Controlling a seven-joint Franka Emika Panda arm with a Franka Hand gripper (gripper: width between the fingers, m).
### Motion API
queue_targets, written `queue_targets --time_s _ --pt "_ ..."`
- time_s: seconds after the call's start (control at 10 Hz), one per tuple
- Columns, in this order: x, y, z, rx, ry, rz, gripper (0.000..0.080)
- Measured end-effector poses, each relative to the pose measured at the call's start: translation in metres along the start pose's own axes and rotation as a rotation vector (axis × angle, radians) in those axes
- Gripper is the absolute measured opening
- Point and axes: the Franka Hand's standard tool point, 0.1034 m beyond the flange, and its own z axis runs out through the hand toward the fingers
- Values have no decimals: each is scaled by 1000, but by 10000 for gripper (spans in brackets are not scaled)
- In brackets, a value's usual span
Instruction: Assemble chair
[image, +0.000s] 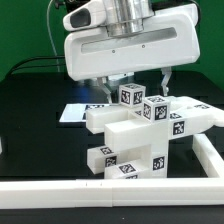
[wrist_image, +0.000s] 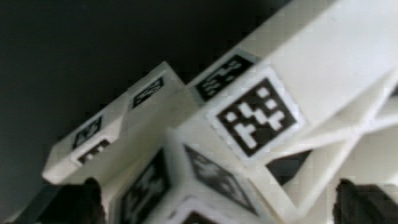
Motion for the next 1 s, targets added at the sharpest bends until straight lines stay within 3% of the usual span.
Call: queue_targets --time_s 0.1,0.2,0.4,0.6,0.8,1.0 --pt "1 2 -1 -9 -2 -110 649" --pt "4 7 -4 -48 -4 -310 649" --pt "5 4 -7 -126 -30 -651 649" --pt "3 5 -5 -128 -39 -709 620" --pt "2 5 -4 -128 -39 -686 324" --pt "2 5 -4 -128 -36 -649 280"
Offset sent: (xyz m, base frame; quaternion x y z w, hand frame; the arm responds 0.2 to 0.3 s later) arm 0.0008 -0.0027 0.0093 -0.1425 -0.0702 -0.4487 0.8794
